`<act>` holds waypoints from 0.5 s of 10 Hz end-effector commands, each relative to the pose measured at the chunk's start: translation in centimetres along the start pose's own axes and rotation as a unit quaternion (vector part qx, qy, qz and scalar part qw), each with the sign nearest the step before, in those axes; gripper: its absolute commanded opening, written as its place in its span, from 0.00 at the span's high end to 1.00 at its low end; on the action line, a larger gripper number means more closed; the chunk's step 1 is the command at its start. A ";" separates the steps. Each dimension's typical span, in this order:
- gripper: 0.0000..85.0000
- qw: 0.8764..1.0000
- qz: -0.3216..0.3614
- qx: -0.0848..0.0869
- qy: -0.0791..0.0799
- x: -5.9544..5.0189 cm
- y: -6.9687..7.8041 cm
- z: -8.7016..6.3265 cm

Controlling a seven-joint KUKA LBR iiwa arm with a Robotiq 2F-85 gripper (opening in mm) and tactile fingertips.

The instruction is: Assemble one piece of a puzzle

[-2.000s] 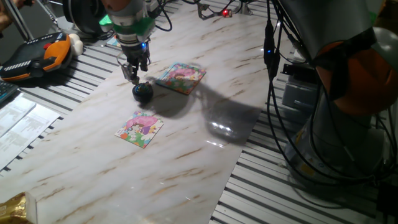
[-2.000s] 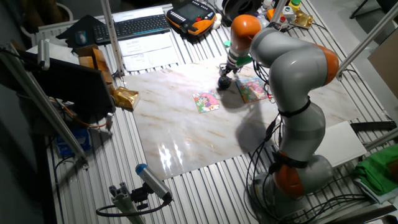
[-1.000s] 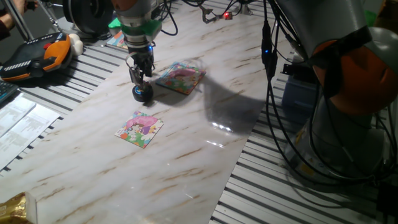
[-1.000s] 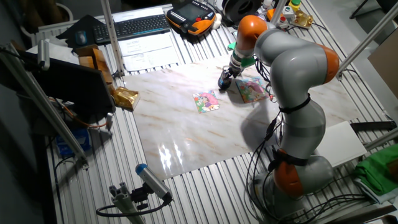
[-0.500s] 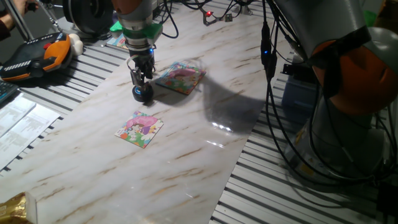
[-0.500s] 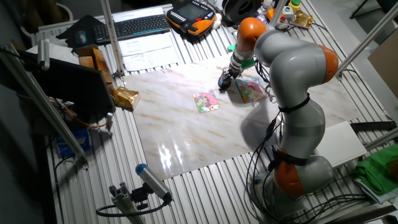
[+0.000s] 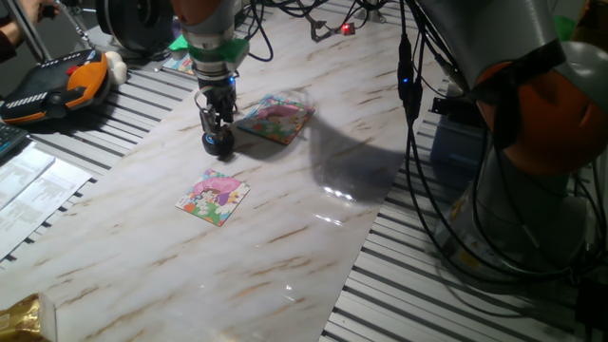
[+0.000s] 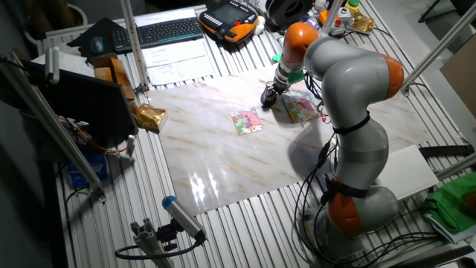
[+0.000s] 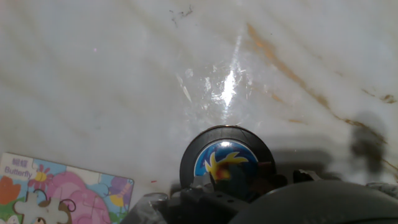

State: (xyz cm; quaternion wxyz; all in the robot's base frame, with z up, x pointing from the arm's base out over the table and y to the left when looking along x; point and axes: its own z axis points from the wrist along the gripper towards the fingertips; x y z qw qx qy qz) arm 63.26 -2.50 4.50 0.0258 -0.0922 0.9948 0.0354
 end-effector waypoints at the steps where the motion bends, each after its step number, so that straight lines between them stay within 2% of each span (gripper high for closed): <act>1: 0.21 1.000 0.000 -0.001 -0.001 0.0 0.0 0.1; 5: 0.21 1.000 -0.001 -0.003 -0.004 -0.1 0.0 0.4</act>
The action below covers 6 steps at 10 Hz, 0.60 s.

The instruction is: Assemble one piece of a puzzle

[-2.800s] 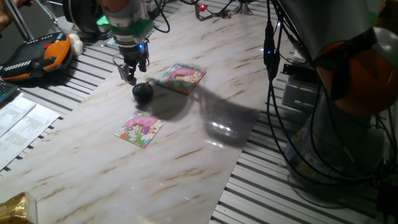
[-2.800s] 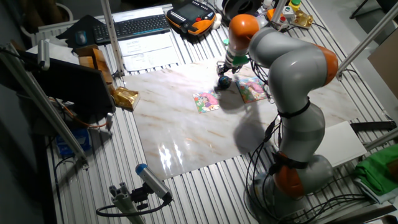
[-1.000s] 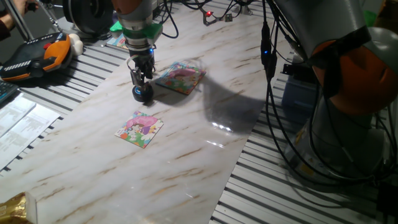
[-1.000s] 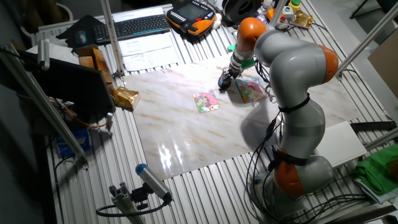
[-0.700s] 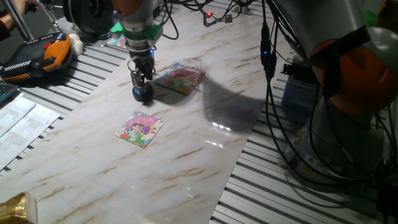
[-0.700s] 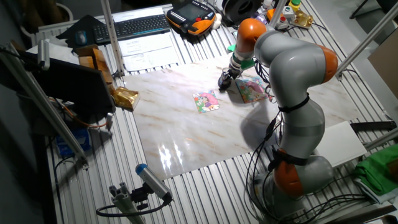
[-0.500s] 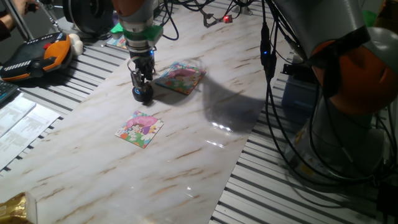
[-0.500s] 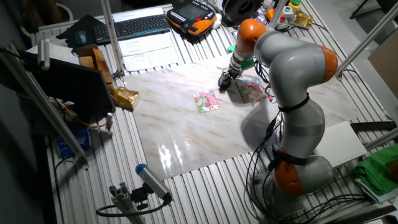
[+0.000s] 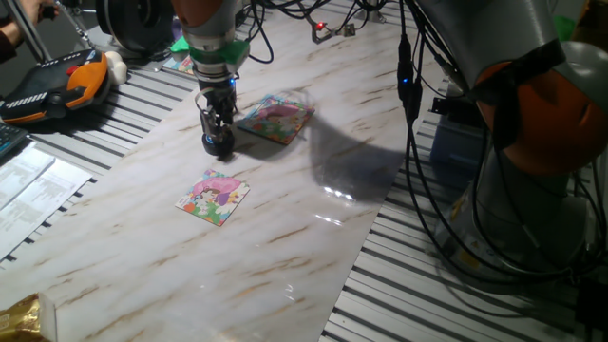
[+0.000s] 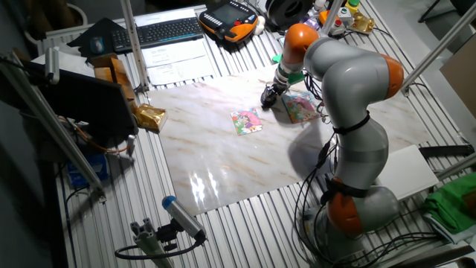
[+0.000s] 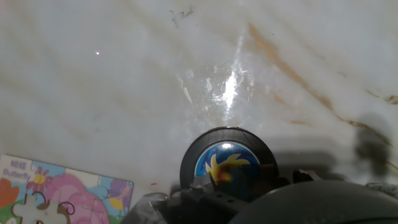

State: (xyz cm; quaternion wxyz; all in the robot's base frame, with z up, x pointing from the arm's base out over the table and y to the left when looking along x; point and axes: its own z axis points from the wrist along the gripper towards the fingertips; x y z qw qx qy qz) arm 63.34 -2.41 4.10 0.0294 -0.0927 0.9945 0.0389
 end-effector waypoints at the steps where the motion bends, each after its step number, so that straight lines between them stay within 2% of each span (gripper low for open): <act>1: 0.22 1.000 0.000 0.000 0.000 0.0 0.0 0.0; 6: 0.22 1.000 0.001 -0.002 -0.003 -0.1 0.1 0.1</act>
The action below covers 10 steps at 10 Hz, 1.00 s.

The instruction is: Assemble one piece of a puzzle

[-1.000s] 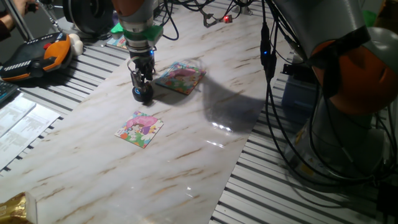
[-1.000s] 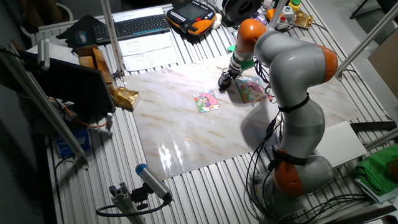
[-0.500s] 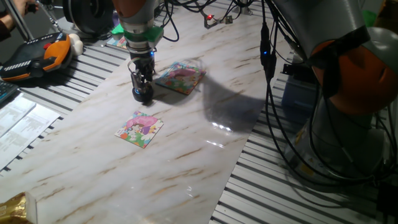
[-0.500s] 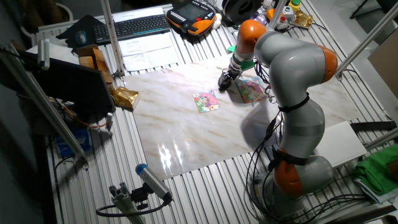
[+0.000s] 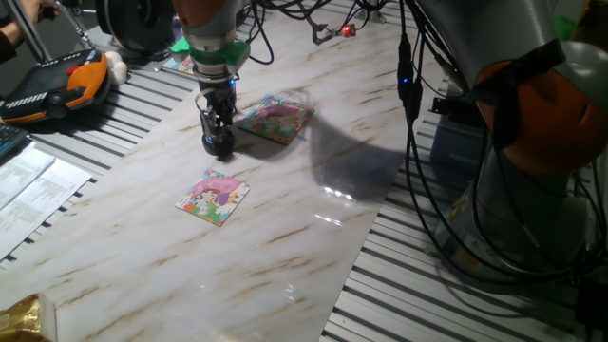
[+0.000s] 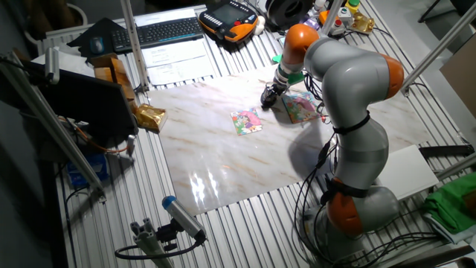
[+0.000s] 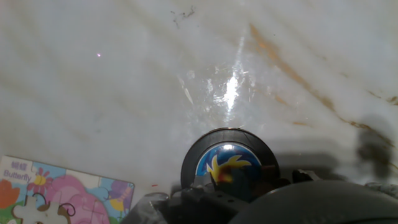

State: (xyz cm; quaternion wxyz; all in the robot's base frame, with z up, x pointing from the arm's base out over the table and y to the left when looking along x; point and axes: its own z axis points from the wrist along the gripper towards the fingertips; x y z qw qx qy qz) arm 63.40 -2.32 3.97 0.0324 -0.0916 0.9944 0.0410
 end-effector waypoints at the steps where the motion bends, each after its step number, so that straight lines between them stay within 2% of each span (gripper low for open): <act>1: 0.23 1.000 0.001 -0.001 0.000 0.0 0.0 0.0; 5: 0.26 1.000 0.002 -0.002 -0.001 0.0 0.0 0.0; 8: 0.39 1.000 0.000 -0.001 -0.002 0.0 0.0 -0.1; 10: 0.41 1.000 -0.002 0.001 -0.002 -0.1 0.0 -0.3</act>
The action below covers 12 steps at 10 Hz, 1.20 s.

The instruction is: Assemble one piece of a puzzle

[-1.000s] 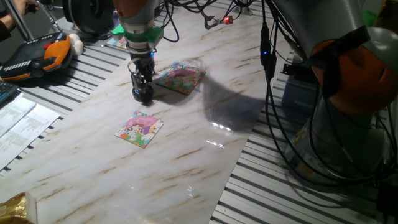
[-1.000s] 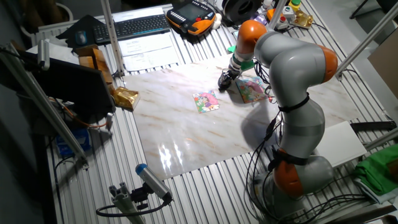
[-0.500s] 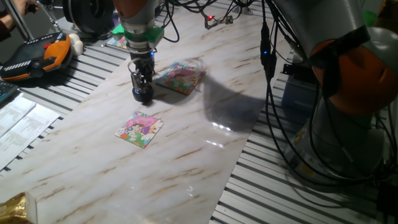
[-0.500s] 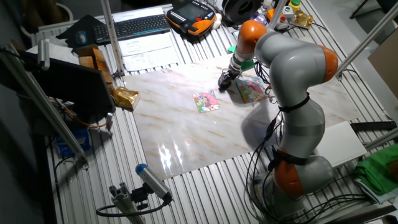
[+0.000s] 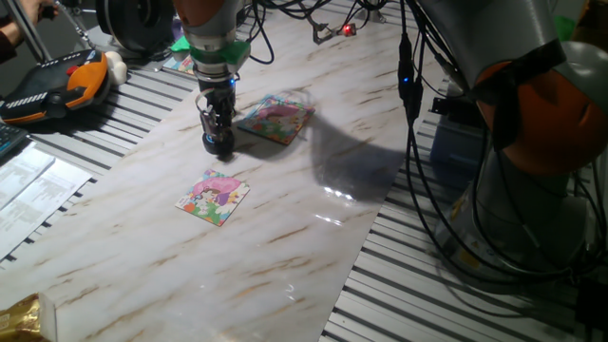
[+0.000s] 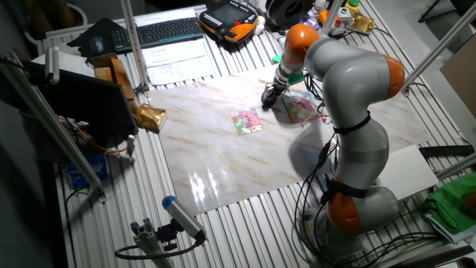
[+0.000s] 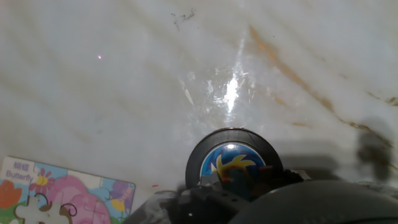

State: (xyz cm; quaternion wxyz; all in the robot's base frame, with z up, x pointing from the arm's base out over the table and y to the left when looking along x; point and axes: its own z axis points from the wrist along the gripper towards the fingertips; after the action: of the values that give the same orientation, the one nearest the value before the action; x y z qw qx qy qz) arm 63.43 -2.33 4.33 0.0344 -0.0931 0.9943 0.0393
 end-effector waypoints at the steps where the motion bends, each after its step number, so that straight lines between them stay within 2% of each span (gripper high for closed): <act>1: 0.41 1.000 0.000 0.002 0.000 0.0 0.0 -0.1; 4: 0.41 1.000 0.001 0.012 0.001 -0.1 0.1 -0.8; 6: 0.41 1.000 0.003 0.019 0.005 -0.2 0.5 -1.8; 10: 0.42 0.999 0.019 0.034 0.014 -0.6 2.9 -4.3; 12: 0.43 0.999 0.031 0.042 0.013 -0.3 4.8 -4.8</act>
State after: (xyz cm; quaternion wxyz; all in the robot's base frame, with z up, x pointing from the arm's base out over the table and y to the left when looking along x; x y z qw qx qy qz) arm 62.57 2.00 9.51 0.0245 -0.0607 0.9979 -0.0019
